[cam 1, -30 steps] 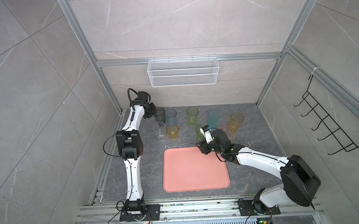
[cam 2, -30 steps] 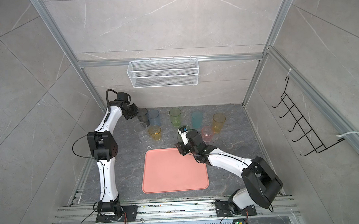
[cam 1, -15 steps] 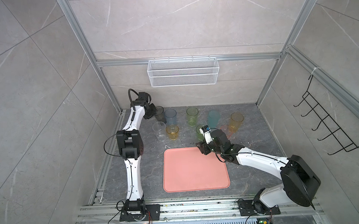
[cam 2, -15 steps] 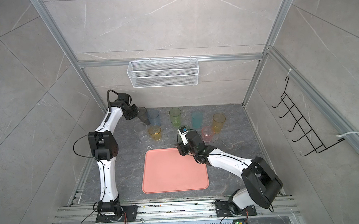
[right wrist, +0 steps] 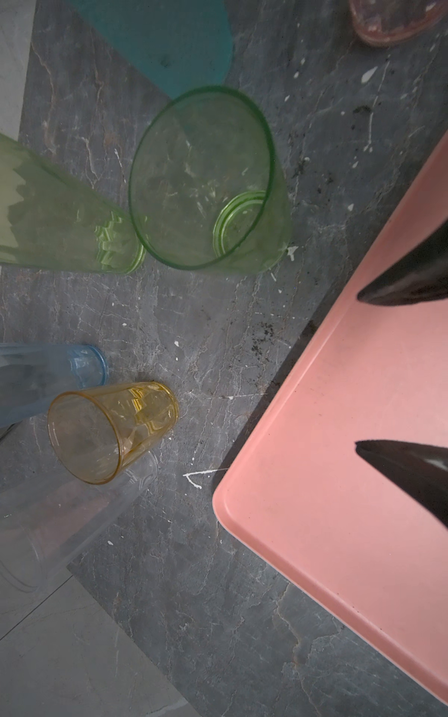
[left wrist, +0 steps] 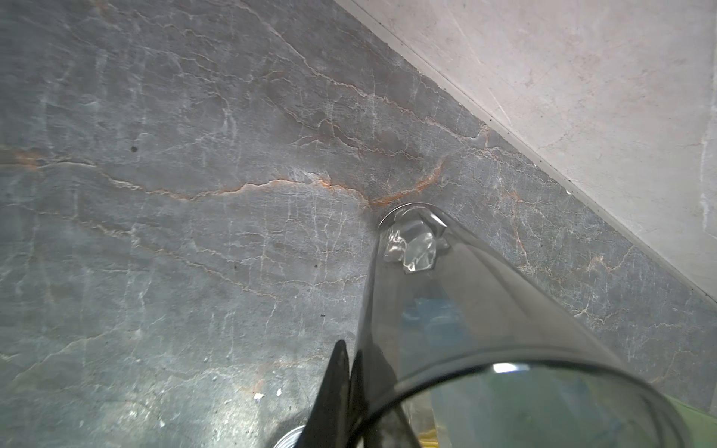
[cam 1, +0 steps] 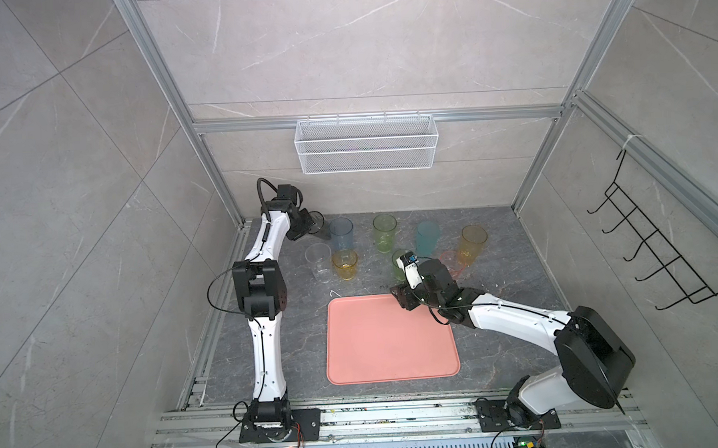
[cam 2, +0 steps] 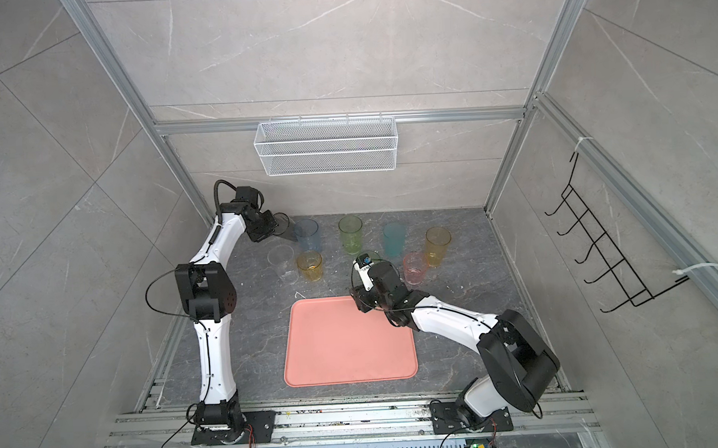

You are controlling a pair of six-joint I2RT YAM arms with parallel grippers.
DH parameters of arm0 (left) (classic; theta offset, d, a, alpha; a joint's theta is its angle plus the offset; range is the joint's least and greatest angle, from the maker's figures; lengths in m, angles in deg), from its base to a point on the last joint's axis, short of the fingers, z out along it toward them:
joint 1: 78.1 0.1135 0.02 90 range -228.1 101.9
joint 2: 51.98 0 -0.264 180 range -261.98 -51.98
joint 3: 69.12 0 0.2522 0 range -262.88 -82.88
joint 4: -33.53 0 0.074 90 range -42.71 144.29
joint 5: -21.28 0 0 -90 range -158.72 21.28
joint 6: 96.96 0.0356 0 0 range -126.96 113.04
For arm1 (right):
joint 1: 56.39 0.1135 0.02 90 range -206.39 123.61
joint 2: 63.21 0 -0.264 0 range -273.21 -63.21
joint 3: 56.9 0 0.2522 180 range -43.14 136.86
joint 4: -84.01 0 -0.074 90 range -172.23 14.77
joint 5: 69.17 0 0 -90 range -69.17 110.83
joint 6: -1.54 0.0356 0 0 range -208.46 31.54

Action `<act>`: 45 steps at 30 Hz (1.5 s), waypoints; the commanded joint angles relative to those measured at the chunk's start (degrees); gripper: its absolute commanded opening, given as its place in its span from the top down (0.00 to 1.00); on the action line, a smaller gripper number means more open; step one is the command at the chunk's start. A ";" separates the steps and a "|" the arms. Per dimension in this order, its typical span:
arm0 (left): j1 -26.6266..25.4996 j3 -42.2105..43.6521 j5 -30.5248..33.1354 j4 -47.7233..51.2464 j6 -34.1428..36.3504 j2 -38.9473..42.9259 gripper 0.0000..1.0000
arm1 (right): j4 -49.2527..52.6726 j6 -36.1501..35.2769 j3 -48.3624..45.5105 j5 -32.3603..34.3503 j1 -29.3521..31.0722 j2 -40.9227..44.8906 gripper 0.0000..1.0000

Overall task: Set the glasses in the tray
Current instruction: 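Reach the left gripper to the dark grey cup and grasp it, then lift the dark grey cup with the left gripper and carry it over the tray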

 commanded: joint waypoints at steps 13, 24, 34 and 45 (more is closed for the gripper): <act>0.01 1.48 10.02 8.74 3.26 15.05 0.93 | 1.56 -1.26 2.02 0.68 0.92 -0.82 0.43; 0.01 5.94 15.09 19.73 6.67 26.96 0.96 | 1.71 -1.55 2.18 1.28 1.54 -0.91 0.43; 0.01 12.97 17.40 28.98 9.51 39.43 1.00 | 2.17 -1.78 2.55 1.91 1.95 -1.49 0.43; -3.44 27.16 16.16 31.73 11.49 52.62 1.00 | -0.54 -1.28 1.08 2.15 3.72 -0.21 0.45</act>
